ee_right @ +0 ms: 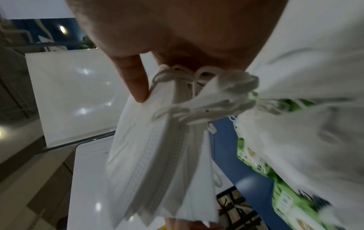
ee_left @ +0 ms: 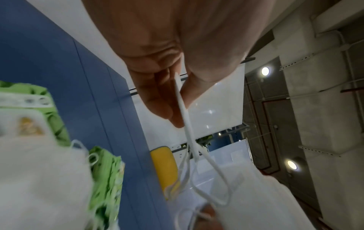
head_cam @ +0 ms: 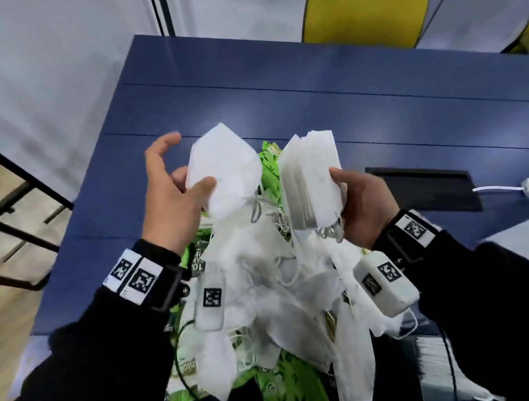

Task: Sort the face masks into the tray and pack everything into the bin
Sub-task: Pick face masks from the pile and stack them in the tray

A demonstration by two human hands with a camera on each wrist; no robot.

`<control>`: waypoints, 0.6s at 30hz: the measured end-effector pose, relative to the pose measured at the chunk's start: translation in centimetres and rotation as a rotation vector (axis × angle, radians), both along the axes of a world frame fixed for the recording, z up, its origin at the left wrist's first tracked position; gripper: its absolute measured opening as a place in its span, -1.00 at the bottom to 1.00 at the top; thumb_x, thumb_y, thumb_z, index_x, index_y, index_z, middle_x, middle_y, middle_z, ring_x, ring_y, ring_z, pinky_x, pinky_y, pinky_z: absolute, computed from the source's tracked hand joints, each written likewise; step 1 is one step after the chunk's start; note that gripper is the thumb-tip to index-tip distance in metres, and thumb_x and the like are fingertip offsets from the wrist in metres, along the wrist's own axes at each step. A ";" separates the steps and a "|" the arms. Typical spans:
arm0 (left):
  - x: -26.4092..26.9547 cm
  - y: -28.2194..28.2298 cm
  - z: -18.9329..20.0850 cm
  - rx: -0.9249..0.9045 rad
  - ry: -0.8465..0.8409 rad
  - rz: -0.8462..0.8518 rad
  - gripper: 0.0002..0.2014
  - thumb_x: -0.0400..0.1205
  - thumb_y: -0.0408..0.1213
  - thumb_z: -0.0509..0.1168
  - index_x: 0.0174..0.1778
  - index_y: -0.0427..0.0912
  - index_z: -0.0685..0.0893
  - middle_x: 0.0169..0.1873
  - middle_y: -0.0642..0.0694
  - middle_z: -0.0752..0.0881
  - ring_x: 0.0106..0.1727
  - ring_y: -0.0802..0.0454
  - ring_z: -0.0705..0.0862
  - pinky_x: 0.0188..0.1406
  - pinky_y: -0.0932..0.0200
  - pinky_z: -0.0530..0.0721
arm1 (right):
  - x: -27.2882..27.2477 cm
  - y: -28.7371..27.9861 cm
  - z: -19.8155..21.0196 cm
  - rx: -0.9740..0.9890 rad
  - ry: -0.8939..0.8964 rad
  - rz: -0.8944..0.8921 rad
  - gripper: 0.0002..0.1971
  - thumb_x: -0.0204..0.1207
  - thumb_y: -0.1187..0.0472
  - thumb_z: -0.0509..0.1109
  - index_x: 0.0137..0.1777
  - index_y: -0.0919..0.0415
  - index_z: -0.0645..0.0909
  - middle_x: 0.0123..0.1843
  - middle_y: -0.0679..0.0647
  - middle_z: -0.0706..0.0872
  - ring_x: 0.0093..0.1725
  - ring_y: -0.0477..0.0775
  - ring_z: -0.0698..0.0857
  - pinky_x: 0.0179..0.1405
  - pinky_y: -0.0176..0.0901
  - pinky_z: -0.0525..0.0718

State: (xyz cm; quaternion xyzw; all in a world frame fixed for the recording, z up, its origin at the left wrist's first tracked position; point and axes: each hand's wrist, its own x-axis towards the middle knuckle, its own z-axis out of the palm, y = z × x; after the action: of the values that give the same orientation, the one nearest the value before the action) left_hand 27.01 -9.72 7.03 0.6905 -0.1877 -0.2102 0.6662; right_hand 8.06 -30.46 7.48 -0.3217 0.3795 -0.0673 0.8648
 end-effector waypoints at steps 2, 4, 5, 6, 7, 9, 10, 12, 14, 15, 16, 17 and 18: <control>-3.6 2.0 -0.5 0.070 -0.082 -0.037 -0.51 0.57 -0.52 0.44 0.21 0.20 0.68 -0.13 0.01 0.77 -0.19 0.01 0.67 -0.11 0.01 0.62 | -2.0 2.4 -0.9 0.046 0.003 -0.041 -0.37 0.38 0.15 0.49 0.49 0.32 0.63 0.47 0.27 0.66 0.46 0.38 0.60 0.61 0.25 0.32; -6.9 3.7 -2.2 0.206 -0.158 -0.091 -0.69 0.61 -0.48 0.46 0.01 0.11 0.84 -0.12 0.22 0.82 -0.24 0.21 0.65 -0.13 0.11 0.55 | -4.0 4.7 -2.2 0.063 0.044 -0.037 -0.36 0.32 0.17 0.52 0.45 0.32 0.66 0.32 0.26 0.76 0.28 0.33 0.70 0.49 0.18 0.43; -8.4 4.5 -3.2 0.252 -0.131 -0.117 -0.74 0.64 -0.42 0.46 -0.05 0.11 0.87 -0.12 0.24 0.84 -0.20 0.25 0.69 -0.10 0.11 0.57 | -4.8 5.9 -2.6 0.049 0.093 -0.022 -0.41 0.32 0.19 0.54 0.40 0.33 0.71 0.23 0.24 0.80 0.15 0.31 0.74 0.32 0.15 0.56; -10.0 5.4 -4.0 0.287 -0.078 -0.137 -0.79 0.67 -0.34 0.46 -0.05 0.12 0.88 -0.09 0.24 0.86 -0.10 0.26 0.75 -0.03 0.07 0.64 | -5.6 6.9 -3.3 -0.005 0.149 -0.013 -0.54 0.37 0.21 0.54 0.29 0.34 0.76 0.12 0.23 0.83 -0.02 0.30 0.77 0.04 0.04 0.67; -11.1 6.0 -5.0 0.323 -0.030 -0.143 -0.84 0.68 -0.27 0.46 -0.02 0.12 0.89 -0.04 0.23 0.87 0.01 0.24 0.78 0.05 0.00 0.70 | -6.2 7.7 -3.6 -0.086 0.201 0.003 -0.73 0.45 0.27 0.52 0.13 0.33 0.79 -0.01 0.21 0.84 -0.21 0.25 0.77 -0.27 -0.09 0.71; -12.9 7.2 -6.3 0.397 0.002 -0.119 -0.86 0.70 -0.21 0.45 0.08 0.10 0.87 0.07 0.20 0.85 0.13 0.19 0.76 0.18 -0.05 0.72 | -7.3 8.9 -4.2 -0.268 0.287 0.037 -0.94 0.50 0.37 0.49 -0.06 0.29 0.77 -0.14 0.23 0.81 -0.37 0.15 0.75 -0.47 -0.18 0.64; -13.5 7.7 -6.8 0.430 -0.013 -0.100 -0.84 0.69 -0.24 0.45 0.12 0.07 0.86 0.14 0.15 0.83 0.16 0.17 0.75 0.24 -0.01 0.70 | -7.8 9.1 -4.4 -0.353 0.309 0.052 -0.96 0.49 0.38 0.51 -0.11 0.26 0.76 -0.15 0.24 0.79 -0.30 0.16 0.75 -0.34 -0.14 0.65; -13.9 8.6 -7.0 0.473 -0.073 -0.070 -0.77 0.69 -0.34 0.43 0.19 0.06 0.80 0.25 0.05 0.77 0.21 0.12 0.69 0.23 0.14 0.61 | -8.6 8.9 -4.7 -0.502 0.319 0.042 -0.88 0.45 0.35 0.57 -0.26 0.21 0.71 -0.25 0.19 0.74 -0.22 0.15 0.71 -0.15 -0.06 0.59; -13.6 9.5 -6.9 0.475 -0.121 -0.060 -0.68 0.67 -0.40 0.42 0.24 0.10 0.77 0.30 0.04 0.73 0.28 0.06 0.66 0.25 0.16 0.56 | -9.3 8.7 -4.3 -0.600 0.334 0.025 -0.78 0.37 0.21 0.63 -0.33 0.27 0.65 -0.31 0.18 0.69 -0.26 0.11 0.66 -0.15 -0.02 0.55; -13.3 9.8 -6.7 0.465 -0.121 -0.057 -0.64 0.65 -0.41 0.44 0.25 0.14 0.77 0.31 0.08 0.73 0.30 0.04 0.67 0.29 0.10 0.59 | -9.6 8.6 -4.2 -0.626 0.343 0.022 -0.68 0.28 0.10 0.66 -0.29 0.34 0.65 -0.29 0.22 0.70 -0.27 0.13 0.66 -0.17 0.01 0.55; -13.1 10.0 -6.3 0.451 -0.117 -0.049 -0.60 0.63 -0.42 0.45 0.26 0.18 0.77 0.29 0.11 0.75 0.25 0.03 0.69 0.31 0.03 0.62 | -9.9 8.5 -4.2 -0.646 0.339 0.013 -0.55 0.19 0.01 0.67 -0.24 0.40 0.65 -0.27 0.25 0.70 -0.27 0.15 0.65 -0.18 0.04 0.56; -13.0 10.2 -6.0 0.434 -0.114 -0.029 -0.56 0.61 -0.43 0.46 0.26 0.21 0.77 0.27 0.14 0.76 0.15 0.02 0.71 0.28 -0.01 0.65 | -10.1 8.5 -4.1 -0.646 0.326 0.007 -0.46 0.14 -0.05 0.67 -0.18 0.44 0.63 -0.25 0.28 0.69 -0.26 0.18 0.65 -0.19 0.06 0.56; -12.9 10.2 -5.5 0.410 -0.122 -0.007 -0.55 0.61 -0.45 0.45 0.23 0.24 0.78 0.23 0.16 0.78 0.03 0.04 0.71 0.22 0.00 0.66 | -10.4 8.5 -4.3 -0.627 0.301 0.000 -0.40 0.12 -0.07 0.67 -0.14 0.47 0.61 -0.23 0.30 0.68 -0.25 0.20 0.64 -0.19 0.09 0.56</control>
State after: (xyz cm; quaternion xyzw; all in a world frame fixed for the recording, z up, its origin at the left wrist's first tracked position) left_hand 14.11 0.46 1.57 0.8223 -0.1836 -0.2042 0.4984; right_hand -2.39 -21.96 3.23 -0.5781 0.4638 -0.1322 0.6582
